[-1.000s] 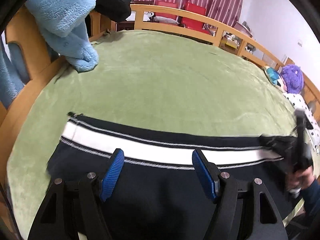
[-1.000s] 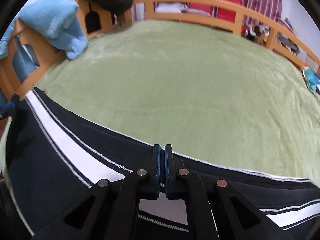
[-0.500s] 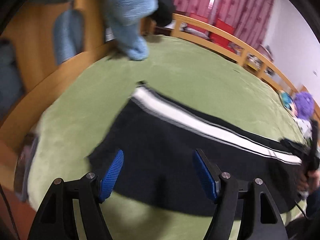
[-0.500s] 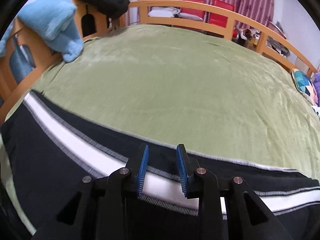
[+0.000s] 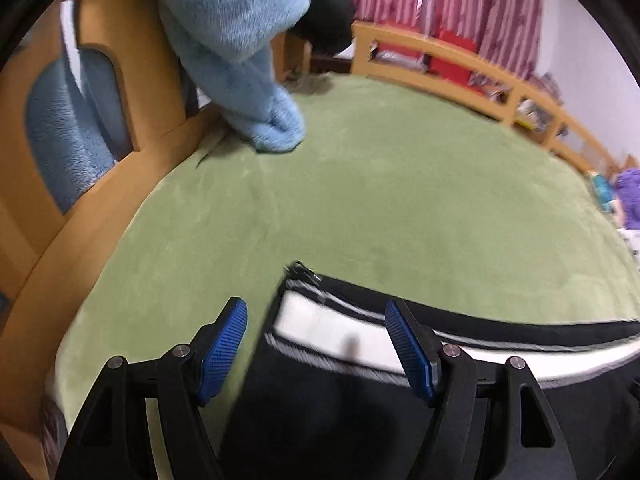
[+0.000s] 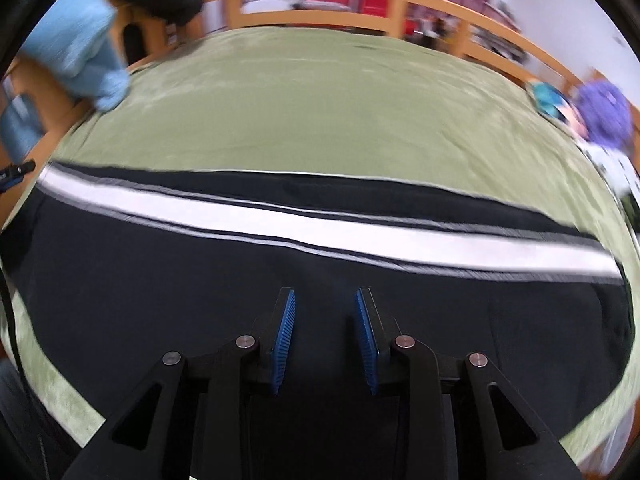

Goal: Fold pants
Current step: 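Grasp the striped cuff end with the left gripper while the right gripper opens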

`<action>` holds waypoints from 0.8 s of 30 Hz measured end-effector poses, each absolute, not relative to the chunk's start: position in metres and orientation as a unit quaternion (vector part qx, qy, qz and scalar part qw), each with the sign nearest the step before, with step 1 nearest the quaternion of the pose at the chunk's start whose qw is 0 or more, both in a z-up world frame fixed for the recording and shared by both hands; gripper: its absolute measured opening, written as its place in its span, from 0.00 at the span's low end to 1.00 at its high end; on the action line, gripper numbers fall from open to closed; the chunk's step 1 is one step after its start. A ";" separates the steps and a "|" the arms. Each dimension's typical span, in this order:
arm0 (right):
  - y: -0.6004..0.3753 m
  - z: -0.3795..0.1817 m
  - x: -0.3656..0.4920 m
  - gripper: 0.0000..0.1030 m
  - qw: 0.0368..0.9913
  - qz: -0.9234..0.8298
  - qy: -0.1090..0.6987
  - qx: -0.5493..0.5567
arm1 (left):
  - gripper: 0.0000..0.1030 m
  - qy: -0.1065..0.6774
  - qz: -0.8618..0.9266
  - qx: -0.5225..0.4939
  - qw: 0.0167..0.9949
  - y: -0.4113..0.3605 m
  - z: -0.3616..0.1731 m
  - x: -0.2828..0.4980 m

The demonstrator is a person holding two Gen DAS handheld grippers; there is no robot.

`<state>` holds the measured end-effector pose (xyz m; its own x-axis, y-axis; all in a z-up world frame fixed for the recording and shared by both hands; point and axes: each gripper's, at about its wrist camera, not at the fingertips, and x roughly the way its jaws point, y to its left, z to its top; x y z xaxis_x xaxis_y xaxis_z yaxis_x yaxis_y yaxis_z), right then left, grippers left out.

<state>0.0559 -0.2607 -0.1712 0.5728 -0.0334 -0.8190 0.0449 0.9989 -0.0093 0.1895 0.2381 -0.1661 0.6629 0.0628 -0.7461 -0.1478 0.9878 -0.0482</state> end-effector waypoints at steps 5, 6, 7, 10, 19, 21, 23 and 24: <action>-0.282 -0.179 0.066 0.30 0.881 -0.059 0.469 0.023 | 0.18 0.463 0.020 -0.067 0.884 0.238 -0.193 0.229; -0.283 -0.180 0.068 0.30 0.880 -0.062 0.470 0.023 | 0.17 0.449 0.017 -0.065 0.891 0.239 -0.187 0.228; -0.284 -0.181 0.071 0.30 0.880 -0.066 0.470 0.022 | 0.17 0.421 0.003 -0.077 0.904 0.242 -0.174 0.224; -0.288 -0.177 0.072 0.30 0.886 -0.071 0.458 0.027 | 0.18 0.377 -0.024 -0.106 0.920 0.252 -0.142 0.218; -0.270 -0.179 0.066 0.30 0.884 -0.047 0.464 0.026 | 0.56 0.420 0.026 -0.087 0.903 0.248 -0.153 0.208; -0.268 -0.174 0.058 0.30 0.888 -0.046 0.457 0.027 | 0.69 0.396 0.014 -0.100 0.913 0.249 -0.139 0.181; -0.268 -0.171 0.051 0.30 0.889 -0.045 0.454 0.043 | 0.69 0.380 -0.010 -0.105 0.919 0.247 -0.128 0.150; -0.267 -0.171 0.048 0.30 0.888 -0.044 0.454 0.051 | 0.69 0.373 -0.023 -0.121 0.920 0.246 -0.125 0.132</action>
<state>0.0475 -0.2674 -0.1707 0.5839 -0.0321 -0.8112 0.1247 0.9909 0.0505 0.1324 0.2458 -0.1248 0.7206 -0.1329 -0.6805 -0.0470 0.9698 -0.2391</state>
